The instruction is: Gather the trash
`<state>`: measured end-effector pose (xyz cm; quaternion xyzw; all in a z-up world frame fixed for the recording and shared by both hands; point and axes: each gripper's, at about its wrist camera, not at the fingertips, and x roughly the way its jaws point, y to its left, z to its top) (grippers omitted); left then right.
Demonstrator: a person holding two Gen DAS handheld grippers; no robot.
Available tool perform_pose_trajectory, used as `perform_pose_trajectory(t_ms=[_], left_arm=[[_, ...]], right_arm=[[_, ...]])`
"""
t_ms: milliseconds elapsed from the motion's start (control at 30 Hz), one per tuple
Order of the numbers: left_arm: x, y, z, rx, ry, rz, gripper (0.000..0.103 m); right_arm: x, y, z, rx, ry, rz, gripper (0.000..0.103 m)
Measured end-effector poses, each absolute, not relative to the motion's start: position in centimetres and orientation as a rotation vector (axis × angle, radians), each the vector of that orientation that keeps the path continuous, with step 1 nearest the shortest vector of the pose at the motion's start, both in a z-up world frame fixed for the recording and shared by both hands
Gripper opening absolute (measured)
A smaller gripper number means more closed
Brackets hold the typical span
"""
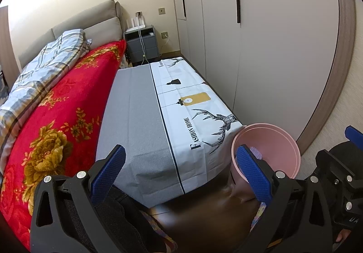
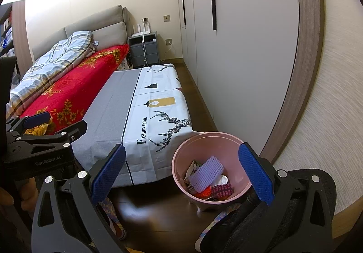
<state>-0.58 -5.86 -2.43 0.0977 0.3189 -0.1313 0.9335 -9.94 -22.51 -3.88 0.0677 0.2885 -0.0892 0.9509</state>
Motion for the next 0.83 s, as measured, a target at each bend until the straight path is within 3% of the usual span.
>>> perform_pose_trajectory(t_ms=[833], left_arm=[[-0.87, -5.51, -2.56, 0.183, 0.655, -0.275, 0.095]], right_arm=[[-10.52, -23.16, -3.97, 0.149, 0.587, -0.189, 0.098]])
